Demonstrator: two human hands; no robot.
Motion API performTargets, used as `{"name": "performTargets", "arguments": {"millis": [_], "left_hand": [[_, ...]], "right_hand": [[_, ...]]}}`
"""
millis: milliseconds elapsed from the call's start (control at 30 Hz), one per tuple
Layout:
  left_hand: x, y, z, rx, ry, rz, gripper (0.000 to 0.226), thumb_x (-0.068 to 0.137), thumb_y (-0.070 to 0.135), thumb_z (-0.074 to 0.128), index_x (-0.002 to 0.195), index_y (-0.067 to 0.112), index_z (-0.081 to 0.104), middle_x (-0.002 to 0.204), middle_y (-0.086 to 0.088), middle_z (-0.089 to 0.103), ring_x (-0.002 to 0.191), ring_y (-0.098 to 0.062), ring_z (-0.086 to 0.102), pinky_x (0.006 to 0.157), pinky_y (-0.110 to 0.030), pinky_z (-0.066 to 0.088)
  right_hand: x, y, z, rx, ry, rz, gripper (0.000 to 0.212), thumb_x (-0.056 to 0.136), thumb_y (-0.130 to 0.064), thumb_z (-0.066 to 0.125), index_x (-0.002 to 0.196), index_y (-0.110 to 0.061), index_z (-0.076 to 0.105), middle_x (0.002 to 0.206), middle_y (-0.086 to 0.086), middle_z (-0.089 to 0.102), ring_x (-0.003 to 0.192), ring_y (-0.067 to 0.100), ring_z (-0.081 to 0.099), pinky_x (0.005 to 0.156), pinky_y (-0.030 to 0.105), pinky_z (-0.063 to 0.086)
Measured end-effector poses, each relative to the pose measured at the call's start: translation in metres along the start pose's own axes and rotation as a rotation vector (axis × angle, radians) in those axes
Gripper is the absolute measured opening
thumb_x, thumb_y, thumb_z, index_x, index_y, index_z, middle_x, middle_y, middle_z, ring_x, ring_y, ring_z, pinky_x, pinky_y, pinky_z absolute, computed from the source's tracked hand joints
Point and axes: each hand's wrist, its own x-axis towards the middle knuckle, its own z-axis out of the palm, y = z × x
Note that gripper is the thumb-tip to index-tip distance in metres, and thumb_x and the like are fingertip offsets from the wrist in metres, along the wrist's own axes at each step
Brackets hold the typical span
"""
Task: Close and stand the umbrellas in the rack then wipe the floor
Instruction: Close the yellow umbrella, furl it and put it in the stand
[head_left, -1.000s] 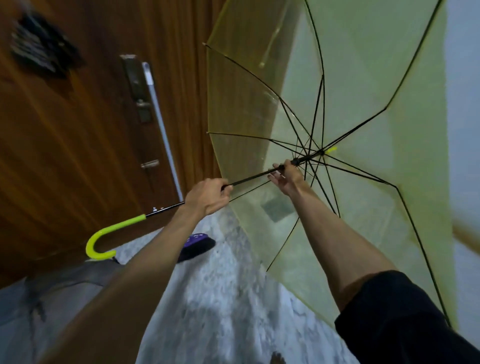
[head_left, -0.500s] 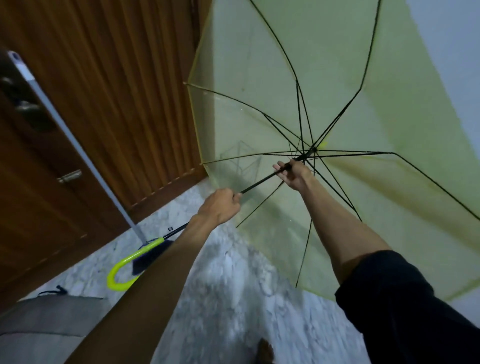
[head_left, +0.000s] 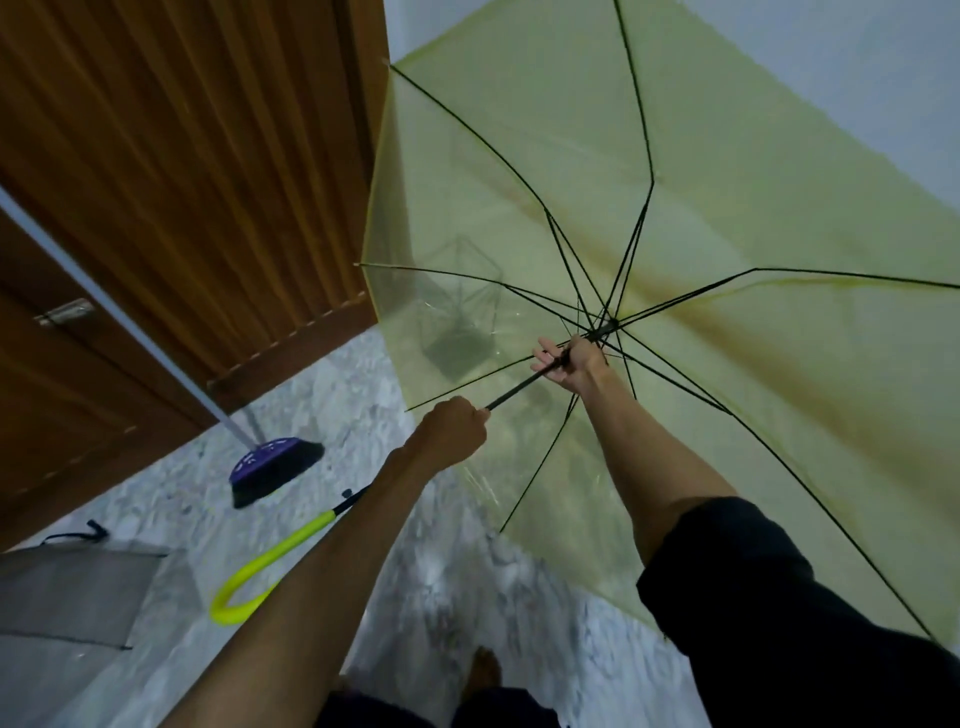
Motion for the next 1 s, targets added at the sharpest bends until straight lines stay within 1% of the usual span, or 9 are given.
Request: {"name": "performTargets", "arguments": {"millis": [100,167,200,267,433,533,667,867,1000], "left_hand": [[0.016,0.003,0.014,-0.054,-0.023,-0.068,0.048,0.101,0.028,0.045,0.058,0.005,0.042,0.080,-0.030,0.059,0.097,-0.044,0.061,0.069,-0.037,0.047],[0.025,0.010,0.023,-0.102,-0.047,-0.097,0.047,0.100,0.026,0.046,0.078,-0.014,0.055,0.096,-0.038,0.060,0.100,-0.047,0.060,0.077,-0.044,0.050],[0.029,0.014,0.027,-0.115,-0.056,-0.106,0.048,0.100,0.026,0.047,0.092,-0.021,0.056,0.104,-0.039,0.059,0.101,-0.047,0.060,0.080,-0.045,0.050],[0.037,0.019,0.035,-0.104,-0.067,-0.127,0.047,0.100,0.027,0.047,0.103,-0.019,0.056,0.108,-0.035,0.062,0.102,-0.043,0.061,0.082,-0.042,0.050],[0.056,0.034,0.050,-0.105,-0.086,-0.128,0.036,0.099,0.023,0.047,0.112,-0.009,0.058,0.117,-0.023,0.063,0.109,-0.037,0.058,0.087,-0.037,0.047],[0.071,0.036,0.050,-0.095,-0.113,-0.116,0.034,0.098,0.022,0.048,0.115,-0.007,0.058,0.115,-0.024,0.063,0.109,-0.039,0.059,0.086,-0.040,0.049],[0.077,0.032,0.056,-0.076,-0.187,-0.128,0.040,0.099,0.026,0.047,0.116,-0.009,0.056,0.115,-0.029,0.062,0.104,-0.041,0.061,0.081,-0.042,0.051],[0.075,0.023,0.045,-0.104,-0.281,-0.112,0.033,0.099,0.017,0.044,0.121,-0.006,0.054,0.119,-0.024,0.061,0.105,-0.037,0.061,0.072,-0.037,0.049],[0.068,-0.003,0.002,-0.134,-0.389,-0.137,0.027,0.101,0.020,0.040,0.098,-0.001,0.058,0.090,-0.018,0.064,0.056,-0.018,0.054,0.048,-0.022,0.037]], "right_hand": [[0.013,0.004,-0.009,0.035,-0.034,0.047,0.048,0.106,-0.028,0.011,0.125,-0.008,0.050,0.061,0.010,0.051,0.057,0.017,0.043,0.062,0.029,0.041],[0.020,0.013,-0.012,0.067,-0.071,0.069,0.051,0.107,-0.030,0.011,0.120,0.003,0.048,0.115,0.016,0.069,0.113,0.024,0.060,0.098,0.035,0.046],[0.023,0.018,-0.011,0.084,-0.092,0.078,0.054,0.108,-0.031,0.011,0.127,0.008,0.043,0.140,0.015,0.053,0.136,0.027,0.043,0.112,0.041,0.035],[0.020,0.028,-0.007,0.085,-0.107,0.086,0.052,0.108,-0.028,0.011,0.141,0.007,0.027,0.149,0.019,0.040,0.142,0.032,0.034,0.114,0.049,0.029],[0.019,0.043,-0.006,0.066,-0.075,0.078,0.030,0.106,-0.015,0.017,0.094,-0.006,0.042,0.115,0.020,0.060,0.124,0.036,0.054,0.088,0.051,0.047],[0.023,0.054,-0.009,0.141,-0.055,0.079,0.030,0.107,-0.017,0.021,0.087,-0.005,0.041,0.097,0.019,0.058,0.096,0.033,0.060,0.086,0.042,0.047],[0.027,0.058,-0.012,0.189,0.038,0.059,0.037,0.105,-0.014,0.024,0.068,-0.017,0.028,0.042,-0.001,0.031,0.037,0.011,0.028,0.043,0.023,0.026],[0.035,0.066,0.015,0.156,0.308,-0.050,0.034,0.103,-0.014,0.031,0.069,-0.017,0.031,0.059,0.001,0.026,0.027,0.007,0.023,0.031,0.013,0.019],[0.045,0.067,0.038,0.082,0.358,-0.080,0.034,0.103,-0.016,0.026,0.069,-0.016,0.034,0.060,0.000,0.025,0.024,0.007,0.022,0.030,0.013,0.015]]}}
